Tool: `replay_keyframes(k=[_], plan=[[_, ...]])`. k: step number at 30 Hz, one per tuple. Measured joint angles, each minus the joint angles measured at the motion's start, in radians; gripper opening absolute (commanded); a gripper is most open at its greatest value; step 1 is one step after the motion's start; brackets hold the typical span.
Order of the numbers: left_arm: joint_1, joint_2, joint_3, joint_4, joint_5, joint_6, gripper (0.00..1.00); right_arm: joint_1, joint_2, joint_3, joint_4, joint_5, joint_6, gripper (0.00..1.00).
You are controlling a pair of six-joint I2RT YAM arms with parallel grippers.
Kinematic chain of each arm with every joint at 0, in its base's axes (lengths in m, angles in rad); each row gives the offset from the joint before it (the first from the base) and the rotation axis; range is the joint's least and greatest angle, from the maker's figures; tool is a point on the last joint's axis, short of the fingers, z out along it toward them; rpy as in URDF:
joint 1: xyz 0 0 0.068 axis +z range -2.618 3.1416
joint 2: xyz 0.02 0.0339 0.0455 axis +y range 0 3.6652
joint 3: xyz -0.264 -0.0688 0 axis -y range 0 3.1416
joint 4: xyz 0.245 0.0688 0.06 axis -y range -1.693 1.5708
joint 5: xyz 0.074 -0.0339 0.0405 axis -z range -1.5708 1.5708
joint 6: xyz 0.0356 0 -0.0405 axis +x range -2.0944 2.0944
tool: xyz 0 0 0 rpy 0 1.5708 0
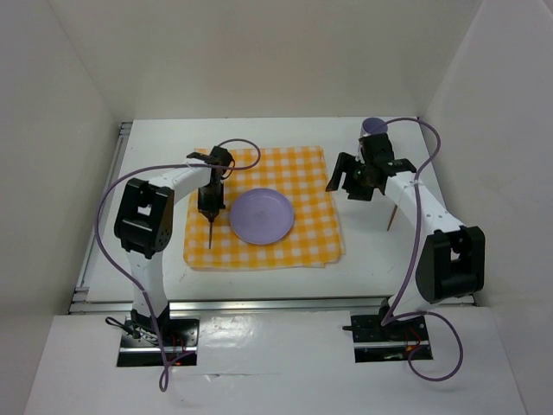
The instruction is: Set the dinner table for one person
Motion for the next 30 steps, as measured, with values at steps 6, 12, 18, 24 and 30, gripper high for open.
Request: replay_keyframes(k=[6, 12, 18, 24, 30], plan=[[0.0, 0.013, 0.03, -0.006, 0.035, 0.033, 0.52, -0.024, 0.0, -0.01, -0.011, 0.015, 0.0, 0.93], [0.0, 0.016, 0.048, -0.008, 0.042, 0.06, 0.76, -0.039, 0.0, -0.011, -0.04, 0.032, 0.0, 0.95], [0.001, 0.016, 0.1, -0.053, 0.036, 0.063, 0.8, -0.198, 0.004, -0.01, -0.06, 0.044, -0.013, 0.97], [0.001, -0.018, 0.194, -0.069, 0.034, 0.087, 0.8, -0.371, 0.159, 0.091, -0.061, 0.138, -0.057, 0.99], [0.011, -0.161, 0.182, -0.051, 0.034, 0.134, 0.8, -0.455, 0.251, 0.077, -0.056, 0.17, -0.106, 0.99]])
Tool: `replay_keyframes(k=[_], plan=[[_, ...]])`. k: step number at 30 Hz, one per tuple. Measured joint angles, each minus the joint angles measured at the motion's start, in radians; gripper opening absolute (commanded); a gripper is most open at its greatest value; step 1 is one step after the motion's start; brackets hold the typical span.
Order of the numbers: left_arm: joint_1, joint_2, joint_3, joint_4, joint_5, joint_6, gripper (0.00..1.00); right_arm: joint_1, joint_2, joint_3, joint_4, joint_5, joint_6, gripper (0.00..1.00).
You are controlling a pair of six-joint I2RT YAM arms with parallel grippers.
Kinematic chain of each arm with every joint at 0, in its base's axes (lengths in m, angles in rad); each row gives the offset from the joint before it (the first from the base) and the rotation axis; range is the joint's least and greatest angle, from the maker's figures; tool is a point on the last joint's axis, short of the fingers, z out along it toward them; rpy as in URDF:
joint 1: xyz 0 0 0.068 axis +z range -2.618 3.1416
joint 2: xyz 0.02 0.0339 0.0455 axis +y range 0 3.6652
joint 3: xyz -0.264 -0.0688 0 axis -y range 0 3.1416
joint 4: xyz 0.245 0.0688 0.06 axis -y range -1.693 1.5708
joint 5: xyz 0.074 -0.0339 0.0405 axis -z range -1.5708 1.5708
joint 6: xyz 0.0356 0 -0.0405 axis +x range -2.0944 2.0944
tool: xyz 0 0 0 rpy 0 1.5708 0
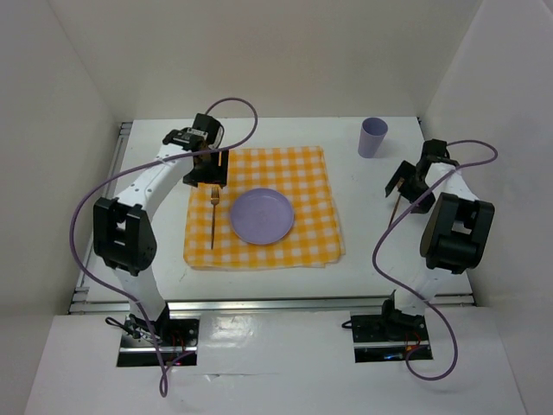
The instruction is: Set the dinner table for one person
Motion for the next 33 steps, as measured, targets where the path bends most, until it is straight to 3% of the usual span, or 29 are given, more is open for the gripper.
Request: replay_keyframes(k=[5, 12, 13, 16, 17, 19, 26, 33], plan=[[0.061, -0.067, -0.001, 0.014, 0.001, 0.031, 0.8, -0.021, 0.026, -0.037, 0.029, 0.005, -0.013, 0.95], [0.12, -0.067, -0.015, 0.017, 0.008, 0.044, 0.79, -0.017, 0.105, -0.054, 0.058, 0.006, -0.018, 0.75], [0.121, -0.067, -0.016, 0.014, 0.009, 0.048, 0.79, -0.017, 0.105, -0.055, 0.065, 0.007, -0.02, 0.57], [0.127, -0.068, -0.023, 0.017, 0.012, 0.054, 0.79, -0.017, 0.107, -0.062, 0.079, 0.016, -0.025, 0.34], [0.129, -0.068, -0.026, 0.016, 0.013, 0.055, 0.79, -0.017, 0.107, -0.065, 0.082, 0.018, -0.026, 0.14], [0.137, -0.069, -0.032, 0.015, 0.016, 0.056, 0.79, -0.017, 0.107, -0.074, 0.097, 0.017, -0.024, 0.0], [0.159, -0.089, -0.048, 0.02, 0.019, 0.056, 0.79, -0.016, 0.086, -0.092, 0.114, 0.046, 0.0, 0.0], [0.163, -0.115, -0.05, 0.023, 0.015, 0.059, 0.79, -0.009, -0.044, -0.114, 0.081, 0.115, -0.012, 0.0]])
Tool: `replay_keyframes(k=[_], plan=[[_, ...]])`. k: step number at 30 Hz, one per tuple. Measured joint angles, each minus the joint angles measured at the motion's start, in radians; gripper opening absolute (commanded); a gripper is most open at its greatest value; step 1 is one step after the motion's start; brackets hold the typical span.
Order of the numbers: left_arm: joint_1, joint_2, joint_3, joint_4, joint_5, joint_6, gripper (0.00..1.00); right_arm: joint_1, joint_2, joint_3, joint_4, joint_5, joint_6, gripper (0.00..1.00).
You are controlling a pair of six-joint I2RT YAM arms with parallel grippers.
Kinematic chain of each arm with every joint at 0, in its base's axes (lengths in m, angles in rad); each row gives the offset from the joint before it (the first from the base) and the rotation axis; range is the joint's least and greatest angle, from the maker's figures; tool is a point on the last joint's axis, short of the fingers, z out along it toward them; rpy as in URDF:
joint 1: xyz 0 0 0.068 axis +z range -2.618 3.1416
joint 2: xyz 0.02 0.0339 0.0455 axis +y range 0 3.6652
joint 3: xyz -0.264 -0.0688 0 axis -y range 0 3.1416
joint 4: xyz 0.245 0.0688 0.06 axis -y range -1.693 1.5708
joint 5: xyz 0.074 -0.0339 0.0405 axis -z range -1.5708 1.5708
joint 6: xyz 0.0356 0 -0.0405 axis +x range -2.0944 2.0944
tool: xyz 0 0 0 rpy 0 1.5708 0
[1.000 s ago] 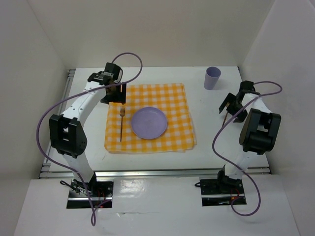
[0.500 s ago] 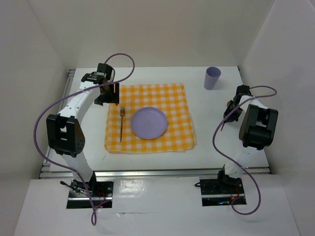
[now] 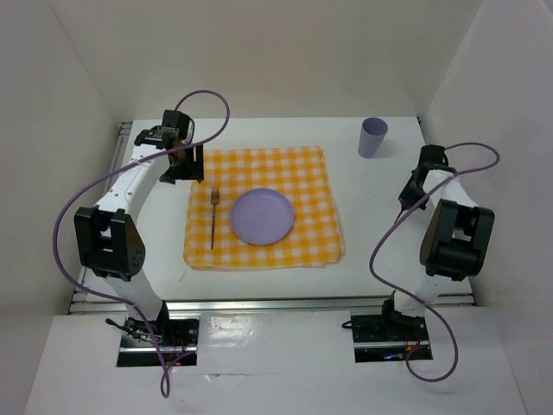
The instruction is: Set the dinner table for one person
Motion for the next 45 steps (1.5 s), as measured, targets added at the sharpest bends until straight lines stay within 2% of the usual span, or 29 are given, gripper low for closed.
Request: replay_keyframes(k=[4, 8, 11, 14, 16, 23, 41, 42, 45], plan=[[0.0, -0.001, 0.0, 0.002, -0.014, 0.009, 0.79, 0.095, -0.098, 0.071, -0.028, 0.077, -0.039, 0.0], [0.004, -0.008, -0.005, 0.009, -0.023, 0.022, 0.79, 0.367, -0.129, 0.179, -0.028, 0.114, -0.068, 0.0], [0.015, -0.026, -0.02, 0.014, -0.024, 0.024, 0.79, 0.569, -0.13, 0.181, -0.025, 0.076, -0.06, 0.0], [0.035, -0.046, -0.032, 0.015, -0.025, 0.024, 0.79, 0.701, -0.105, 0.142, -0.035, 0.043, -0.026, 0.0], [0.043, -0.056, -0.037, 0.018, -0.026, 0.024, 0.79, 0.747, -0.057, 0.13, -0.043, 0.034, 0.001, 0.0], [0.047, -0.077, -0.061, 0.025, -0.026, 0.027, 0.79, 0.806, 0.124, 0.095, -0.048, 0.012, 0.075, 0.0], [0.047, -0.077, -0.071, 0.031, -0.025, 0.027, 0.79, 0.794, 0.139, 0.054, 0.008, -0.014, 0.179, 0.0], [0.047, -0.077, -0.071, 0.031, -0.025, 0.028, 0.79, 0.793, 0.139, 0.054, 0.01, -0.014, 0.179, 0.17], [0.047, -0.077, -0.071, 0.031, -0.025, 0.028, 0.79, 0.793, 0.139, 0.054, 0.009, -0.013, 0.181, 0.4]])
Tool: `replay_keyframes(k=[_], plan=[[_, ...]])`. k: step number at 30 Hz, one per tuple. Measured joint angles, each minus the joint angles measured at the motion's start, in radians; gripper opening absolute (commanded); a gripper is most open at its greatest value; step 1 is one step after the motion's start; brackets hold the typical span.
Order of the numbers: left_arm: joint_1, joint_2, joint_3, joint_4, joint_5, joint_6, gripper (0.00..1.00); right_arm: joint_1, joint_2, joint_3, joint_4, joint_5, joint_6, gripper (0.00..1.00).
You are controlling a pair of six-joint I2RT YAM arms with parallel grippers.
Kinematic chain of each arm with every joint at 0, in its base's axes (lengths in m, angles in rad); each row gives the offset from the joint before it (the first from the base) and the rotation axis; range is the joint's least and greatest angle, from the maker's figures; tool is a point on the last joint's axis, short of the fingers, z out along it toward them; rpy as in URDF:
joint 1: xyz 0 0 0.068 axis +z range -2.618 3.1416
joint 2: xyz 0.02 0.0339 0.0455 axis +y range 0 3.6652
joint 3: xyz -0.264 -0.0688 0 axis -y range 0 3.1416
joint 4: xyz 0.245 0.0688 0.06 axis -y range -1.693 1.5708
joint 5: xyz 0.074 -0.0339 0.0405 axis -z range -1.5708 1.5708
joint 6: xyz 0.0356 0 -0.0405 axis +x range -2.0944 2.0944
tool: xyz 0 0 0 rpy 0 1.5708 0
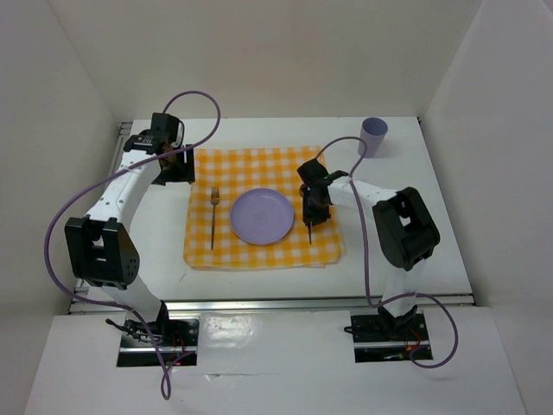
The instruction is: Set the dinner table for one person
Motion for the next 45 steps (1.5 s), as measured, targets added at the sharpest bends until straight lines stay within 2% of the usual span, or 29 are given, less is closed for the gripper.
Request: replay_keyframes(k=[1, 3, 7, 8, 9, 12, 15, 22, 27, 35, 43, 45], plan=[[0.0, 0.0, 0.0, 0.0, 0.0, 0.0, 0.79, 0.0, 0.0, 0.0, 0.0, 0.0, 0.0, 0.49], [0.0, 0.0, 0.0, 0.0, 0.0, 0.0, 0.79, 0.0, 0.0, 0.001, -0.003, 0.001, -0.002, 0.51], [0.0, 0.0, 0.0, 0.0, 0.0, 0.0, 0.79, 0.0, 0.0, 0.034, -0.05, 0.023, -0.005, 0.62], [0.0, 0.0, 0.0, 0.0, 0.0, 0.0, 0.79, -0.002, 0.0, 0.055, -0.068, 0.034, -0.006, 0.63], [0.0, 0.0, 0.0, 0.0, 0.0, 0.0, 0.79, -0.003, -0.001, 0.08, -0.087, 0.044, -0.01, 0.69], [0.0, 0.0, 0.0, 0.0, -0.001, 0.0, 0.79, -0.024, -0.014, 0.171, -0.133, 0.067, -0.03, 0.73], [0.0, 0.0, 0.0, 0.0, -0.002, 0.001, 0.79, -0.106, -0.045, 0.277, -0.156, 0.063, -0.065, 0.76], [0.0, 0.0, 0.0, 0.006, -0.025, 0.019, 0.79, -0.444, -0.035, 0.538, -0.157, 0.026, -0.14, 0.76], [0.0, 0.001, 0.0, 0.008, -0.042, 0.02, 0.79, -0.595, 0.098, 0.713, -0.143, 0.001, -0.146, 0.72], [0.0, 0.008, -0.006, 0.009, -0.07, 0.022, 0.79, -0.633, 0.383, 0.98, -0.146, -0.012, -0.145, 0.69], [0.0, 0.01, -0.007, 0.011, -0.077, 0.023, 0.79, -0.64, 0.442, 1.014, -0.145, -0.01, -0.142, 0.49], [0.0, 0.01, -0.007, 0.012, -0.077, 0.023, 0.79, -0.64, 0.442, 1.014, -0.145, -0.009, -0.144, 0.39]])
